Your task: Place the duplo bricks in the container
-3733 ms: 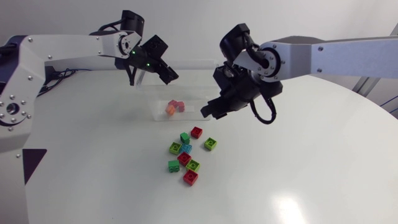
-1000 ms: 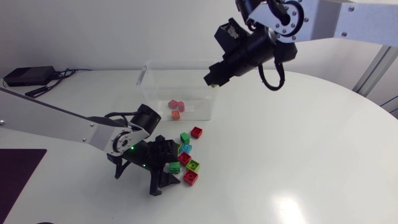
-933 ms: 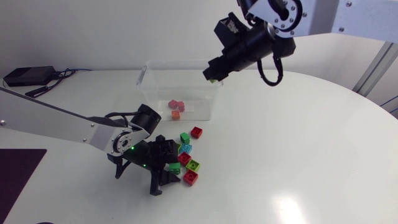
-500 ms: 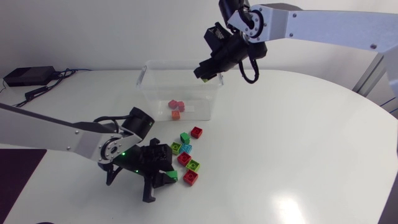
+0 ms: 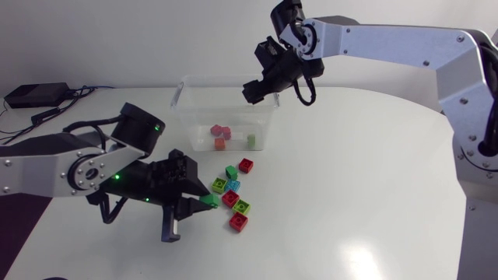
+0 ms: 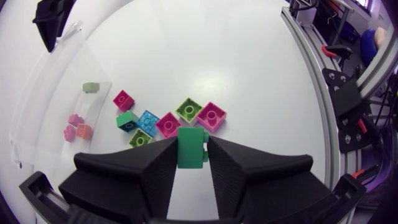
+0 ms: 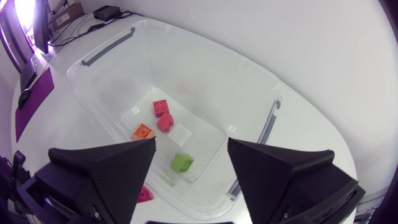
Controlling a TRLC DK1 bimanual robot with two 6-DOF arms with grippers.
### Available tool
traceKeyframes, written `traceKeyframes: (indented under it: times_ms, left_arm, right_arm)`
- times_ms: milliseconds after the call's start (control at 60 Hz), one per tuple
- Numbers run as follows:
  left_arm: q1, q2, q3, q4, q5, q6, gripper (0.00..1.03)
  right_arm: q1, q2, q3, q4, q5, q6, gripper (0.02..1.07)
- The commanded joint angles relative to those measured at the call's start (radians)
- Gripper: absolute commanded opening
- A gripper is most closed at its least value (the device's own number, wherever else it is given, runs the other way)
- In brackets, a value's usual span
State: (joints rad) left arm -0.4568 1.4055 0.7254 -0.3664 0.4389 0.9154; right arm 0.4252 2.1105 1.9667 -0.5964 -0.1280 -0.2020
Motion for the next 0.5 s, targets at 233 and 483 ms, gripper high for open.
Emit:
traceKeyframes:
  times_ms: [233, 483]
  left_arm:
    - [0.104, 0.0, 0.267, -0.074, 0.029, -0.003, 0.31]
    - [0.161, 0.127, 0.502, -0.057, 0.034, -0.049, 0.31]
  right_arm:
    - [0.009, -0.204, -0.173, -0.002, -0.01, 0.003, 1.03]
    - [0.075, -0.414, -0.457, 0.01, -0.021, -0.022, 1.03]
